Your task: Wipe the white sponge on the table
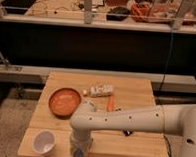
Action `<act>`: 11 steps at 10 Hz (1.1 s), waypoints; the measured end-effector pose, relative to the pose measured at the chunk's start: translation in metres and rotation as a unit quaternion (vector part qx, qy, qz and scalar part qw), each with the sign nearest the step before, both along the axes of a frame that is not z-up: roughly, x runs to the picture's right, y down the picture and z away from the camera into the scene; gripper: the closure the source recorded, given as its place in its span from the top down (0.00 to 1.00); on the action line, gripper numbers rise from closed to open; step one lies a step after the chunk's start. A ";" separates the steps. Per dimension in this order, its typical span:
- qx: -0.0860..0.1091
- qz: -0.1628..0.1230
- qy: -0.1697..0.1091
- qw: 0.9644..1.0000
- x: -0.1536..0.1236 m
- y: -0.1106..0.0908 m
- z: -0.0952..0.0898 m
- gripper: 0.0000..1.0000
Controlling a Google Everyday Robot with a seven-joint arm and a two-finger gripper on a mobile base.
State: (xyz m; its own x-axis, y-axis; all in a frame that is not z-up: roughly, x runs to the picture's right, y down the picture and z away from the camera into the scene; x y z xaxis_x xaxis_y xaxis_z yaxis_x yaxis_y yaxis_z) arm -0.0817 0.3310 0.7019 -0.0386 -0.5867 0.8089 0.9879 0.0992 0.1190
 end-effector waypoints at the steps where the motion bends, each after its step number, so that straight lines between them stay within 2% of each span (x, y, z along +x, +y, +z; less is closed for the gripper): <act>1: 0.002 -0.002 -0.010 1.000 -0.010 -0.008 0.008 0.00; 3: 0.004 -0.007 -0.024 1.000 -0.031 -0.020 0.023 0.00; 4: 0.004 -0.008 -0.033 0.999 -0.046 -0.029 0.037 0.00; 6: 0.005 0.004 -0.031 1.000 -0.053 -0.041 0.053 0.00; 9: 0.011 0.046 -0.002 0.999 -0.027 -0.075 0.078 0.00; 11: 0.015 0.078 0.024 0.997 0.012 -0.100 0.097 0.00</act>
